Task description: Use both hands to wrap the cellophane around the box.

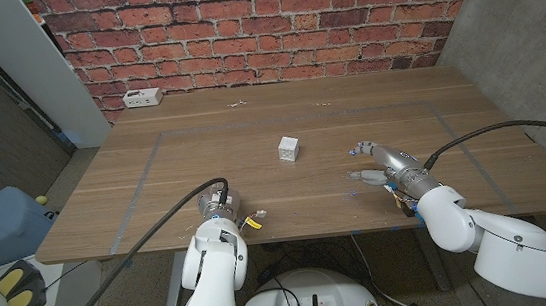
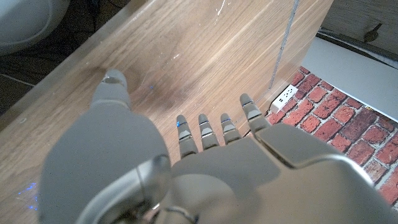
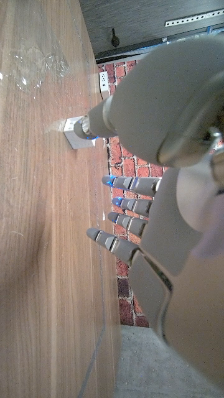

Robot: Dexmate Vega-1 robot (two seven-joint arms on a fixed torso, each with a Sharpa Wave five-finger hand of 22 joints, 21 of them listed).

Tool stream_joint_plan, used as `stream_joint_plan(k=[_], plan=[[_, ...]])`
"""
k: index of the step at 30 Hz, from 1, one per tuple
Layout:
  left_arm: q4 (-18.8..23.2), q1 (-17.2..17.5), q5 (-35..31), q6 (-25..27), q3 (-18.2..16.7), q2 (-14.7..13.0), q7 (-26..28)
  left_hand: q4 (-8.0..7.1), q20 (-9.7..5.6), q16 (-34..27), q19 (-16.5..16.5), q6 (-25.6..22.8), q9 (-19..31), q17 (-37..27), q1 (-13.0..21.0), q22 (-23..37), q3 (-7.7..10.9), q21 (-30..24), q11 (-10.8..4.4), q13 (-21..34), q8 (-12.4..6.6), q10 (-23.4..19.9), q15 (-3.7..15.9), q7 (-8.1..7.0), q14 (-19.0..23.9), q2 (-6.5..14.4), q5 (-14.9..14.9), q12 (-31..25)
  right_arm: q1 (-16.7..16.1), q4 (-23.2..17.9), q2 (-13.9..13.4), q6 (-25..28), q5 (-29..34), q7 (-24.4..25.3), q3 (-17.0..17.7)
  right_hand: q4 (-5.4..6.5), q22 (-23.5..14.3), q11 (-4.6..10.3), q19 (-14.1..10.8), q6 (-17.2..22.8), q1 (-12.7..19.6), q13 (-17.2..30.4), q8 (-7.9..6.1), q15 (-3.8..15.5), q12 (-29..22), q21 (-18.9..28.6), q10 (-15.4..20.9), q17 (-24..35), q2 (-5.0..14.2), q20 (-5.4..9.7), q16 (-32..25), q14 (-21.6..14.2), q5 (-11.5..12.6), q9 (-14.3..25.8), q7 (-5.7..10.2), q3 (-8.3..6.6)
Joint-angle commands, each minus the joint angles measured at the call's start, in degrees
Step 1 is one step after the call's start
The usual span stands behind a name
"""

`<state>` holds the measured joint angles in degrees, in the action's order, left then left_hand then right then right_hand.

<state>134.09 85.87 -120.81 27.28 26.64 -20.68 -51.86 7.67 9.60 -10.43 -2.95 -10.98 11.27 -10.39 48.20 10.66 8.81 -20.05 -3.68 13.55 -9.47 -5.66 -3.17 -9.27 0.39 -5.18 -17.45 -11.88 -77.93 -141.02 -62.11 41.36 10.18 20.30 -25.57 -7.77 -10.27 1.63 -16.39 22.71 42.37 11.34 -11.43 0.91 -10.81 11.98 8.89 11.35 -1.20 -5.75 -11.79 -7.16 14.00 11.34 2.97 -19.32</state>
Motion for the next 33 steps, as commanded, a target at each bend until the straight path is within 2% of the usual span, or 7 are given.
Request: stream_joint_plan(k=[1, 5, 8, 15, 20, 26, 33], plan=[[-3.12, -0.25, -2.37, -0.09, 0.18, 0.80, 0.39, -0.11, -0.34, -0.41, -0.28, 6.10, -0.15, -0.11, 1.07, 0.00, -0.52, 0.57, -0.21, 0.03, 0.33, 0.74, 0.15, 0.56, -0.28, 0.29, -0.55, -0.31, -0.01, 0.11, 0.33, -0.25, -0.49, 0.24, -0.02, 0.50, -0.11, -0.21, -0.19, 0.14, -0.63, 0.12, 0.00, -0.13, -0.30, 0.02, 0.13, 0.21, 0.00, -0.12, -0.33, -0.15, 0.21, 0.25, -0.42, 0.09], [-4.40, -0.04, -2.25, 1.05, 0.60, 0.03, 3.47, -0.19, -0.18, -0.37, -0.49, 11.02, -0.35, -0.11, 1.54, 0.03, -0.82, 0.99, 0.33, -0.01, 0.21, 1.87, 0.15, 1.29, -0.64, 0.46, -0.71, -0.21, 0.03, 0.04, 0.42, -0.09, -0.61, 0.25, -0.04, 0.67, -0.11, -0.22, -0.23, 0.16, -0.81, 0.12, -0.02, -0.18, -0.32, 0.03, 0.13, 0.25, 0.20, -0.12, -0.39, -0.24, 0.23, 0.26, -0.48, 0.19], [-5.45, 0.32, -1.49, 2.58, 0.84, -0.69, 7.36, -0.21, -0.70, -0.85, -1.02, 10.40, -0.44, -0.14, 2.60, 0.06, -0.33, 1.12, -0.70, 0.05, -0.96, 0.66, 1.47, 1.64, 0.55, 1.83, -0.95, -0.93, -0.03, 0.03, 0.18, -0.41, -0.57, 0.31, 0.01, 0.77, -0.12, -0.22, -0.23, 0.14, -0.92, 0.13, -0.02, -0.24, -0.33, 0.02, 0.12, 0.28, 0.32, -0.08, -0.42, -0.24, 0.24, 0.26, -0.52, 0.26], [-7.42, 0.51, 1.24, 5.02, 0.59, -1.86, 13.53, -0.25, -2.18, -1.70, -4.26, 1.66, -0.57, 0.03, 4.97, 0.10, 0.91, 0.89, -3.19, 0.07, -3.65, -5.21, 4.05, -0.23, 4.71, 5.50, -0.44, -3.34, -0.44, -0.15, 0.12, -0.65, -0.75, 0.74, 0.45, 1.01, -0.12, -0.20, -0.23, 0.13, -1.22, 0.14, -0.03, -0.20, -0.36, 0.00, 0.10, 0.33, 0.56, -0.05, -0.44, -0.19, 0.25, 0.28, -0.47, 0.49], [-9.89, 0.82, 3.74, 7.96, 0.63, -3.12, 21.22, 0.21, -2.86, -2.10, -6.67, -6.24, -0.58, 0.17, 7.20, 0.13, 2.10, 0.83, -5.35, 0.04, -4.95, -10.56, 6.26, -1.99, 8.70, 8.57, 1.52, -4.97, -0.62, -0.01, 0.12, -0.94, -0.88, 0.83, 0.52, 1.10, -0.12, -0.23, -0.26, 0.13, -1.37, 0.14, -0.04, -0.26, -0.38, 0.00, 0.10, 0.34, 0.63, -0.06, -0.47, -0.23, 0.25, 0.28, -0.46, 0.62], [-12.97, 0.61, 5.92, 11.30, 0.90, -3.69, 28.09, 0.52, -3.41, -2.75, -8.37, -11.27, -0.52, 0.20, 8.13, 0.19, 2.24, 0.75, -6.64, 0.32, -5.45, -14.92, 8.89, -2.62, 12.78, 9.34, 3.33, -6.28, -0.84, -0.04, 0.08, -0.96, -0.70, 1.11, 0.54, 1.21, -0.12, -0.26, -0.28, 0.19, -1.53, 0.14, -0.07, -0.27, -0.40, 0.00, 0.10, 0.36, 0.72, -0.12, -0.51, -0.29, 0.25, 0.29, -0.55, 0.79], [-18.18, -0.10, 9.91, 16.82, 1.90, -4.44, 40.89, 1.00, -4.44, -2.81, -10.89, -22.61, -0.30, 0.19, 9.77, 0.30, 2.76, 0.68, -7.86, 1.07, -7.19, -22.70, 12.27, -3.17, 17.97, 9.48, 4.92, -8.05, -0.81, -0.09, 0.19, -0.83, -0.52, 1.15, 0.32, 1.32, -0.12, -0.23, -0.28, 0.20, -1.72, 0.15, -0.08, -0.25, -0.42, -0.02, 0.08, 0.37, 0.84, -0.09, -0.54, -0.30, 0.26, 0.29, -0.51, 0.99]])
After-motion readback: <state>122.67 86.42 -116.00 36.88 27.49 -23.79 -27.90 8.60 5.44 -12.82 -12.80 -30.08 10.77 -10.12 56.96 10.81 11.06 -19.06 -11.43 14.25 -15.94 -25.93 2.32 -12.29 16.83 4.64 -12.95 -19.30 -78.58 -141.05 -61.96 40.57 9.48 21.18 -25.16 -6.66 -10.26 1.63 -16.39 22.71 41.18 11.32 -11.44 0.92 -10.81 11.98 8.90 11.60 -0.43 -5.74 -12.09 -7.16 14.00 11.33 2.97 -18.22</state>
